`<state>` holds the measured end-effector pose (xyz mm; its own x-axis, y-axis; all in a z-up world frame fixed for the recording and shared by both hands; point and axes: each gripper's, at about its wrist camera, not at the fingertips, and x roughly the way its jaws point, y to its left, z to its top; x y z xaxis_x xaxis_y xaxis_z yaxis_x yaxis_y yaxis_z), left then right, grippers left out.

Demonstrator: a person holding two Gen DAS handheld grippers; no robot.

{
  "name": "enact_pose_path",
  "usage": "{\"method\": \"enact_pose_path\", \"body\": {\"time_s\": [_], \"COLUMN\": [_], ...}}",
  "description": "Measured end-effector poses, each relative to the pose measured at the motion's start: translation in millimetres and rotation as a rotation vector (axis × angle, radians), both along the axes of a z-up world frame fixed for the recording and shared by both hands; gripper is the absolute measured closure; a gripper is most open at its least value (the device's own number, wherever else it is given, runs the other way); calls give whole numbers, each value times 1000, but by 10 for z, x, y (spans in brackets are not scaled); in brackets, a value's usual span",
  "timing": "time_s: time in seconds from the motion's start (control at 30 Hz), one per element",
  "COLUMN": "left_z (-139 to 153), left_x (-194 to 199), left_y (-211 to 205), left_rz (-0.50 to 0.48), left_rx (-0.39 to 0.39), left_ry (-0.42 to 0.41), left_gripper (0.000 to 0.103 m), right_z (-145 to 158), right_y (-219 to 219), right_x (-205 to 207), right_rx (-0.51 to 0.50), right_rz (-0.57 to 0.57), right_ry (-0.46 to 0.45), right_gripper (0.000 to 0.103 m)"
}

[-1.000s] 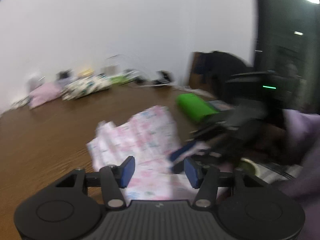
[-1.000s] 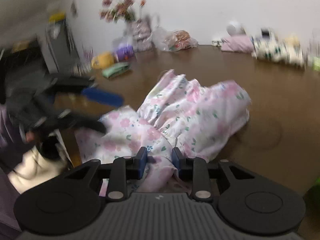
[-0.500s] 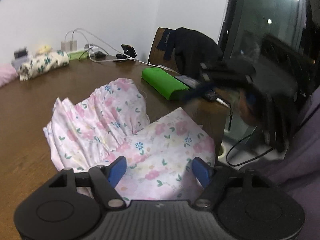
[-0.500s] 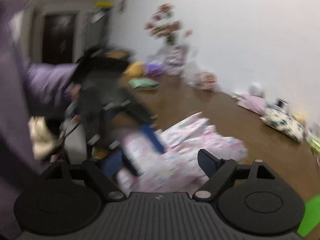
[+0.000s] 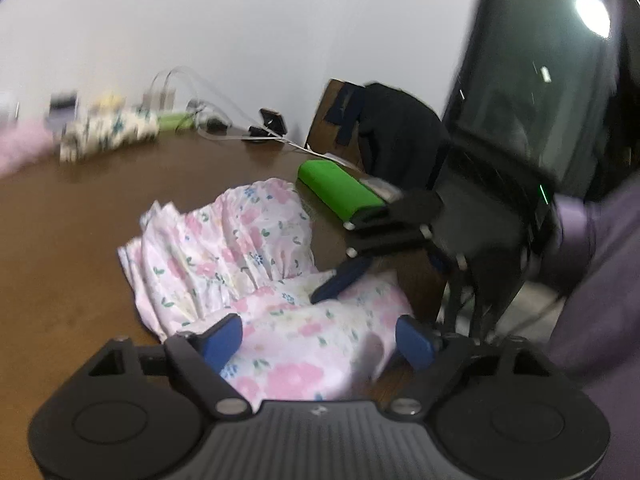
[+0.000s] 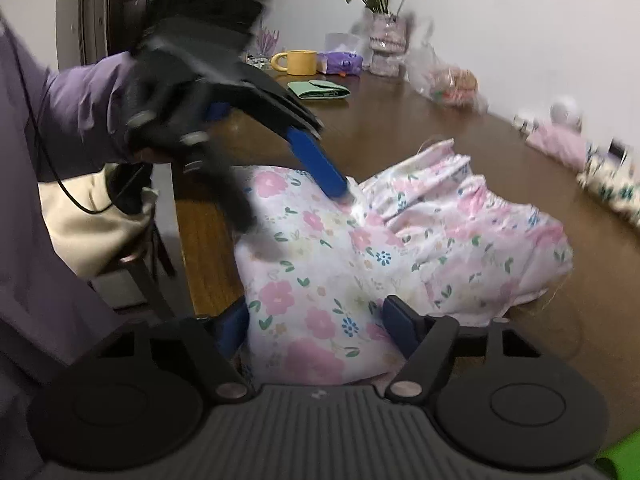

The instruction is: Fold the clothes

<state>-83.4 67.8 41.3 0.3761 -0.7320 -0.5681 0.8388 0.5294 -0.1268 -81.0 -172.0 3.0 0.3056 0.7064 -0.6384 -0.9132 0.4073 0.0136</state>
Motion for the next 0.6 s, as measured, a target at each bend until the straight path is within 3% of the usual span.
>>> {"method": "enact_pose_path", "body": {"time_s": [0.1, 0.13, 0.2, 0.37, 0.6], "left_z": [-16, -16, -12, -120, -369], "left_x": [-103, -144, -266, -680, -986], "left_y": [-70, -95, -158, -309, -403], "left_rz": [-18, -21, -34, -154, -266], "left_rx": [57, 68, 98, 196, 328], "left_ry": [-73, -98, -172, -450, -554], "left_gripper": [20, 20, 20, 19, 20], "right_z": [55, 67, 60, -9, -71], "right_y": [-26, -59, -125, -269, -418], "right_x": [161, 206, 273, 309, 409], "right_rx": [26, 41, 72, 132, 192], "right_rz": [10, 26, 58, 122, 171], "right_ry": [115, 172, 273, 438, 630], "right_gripper": [56, 68, 68, 70, 71]}}
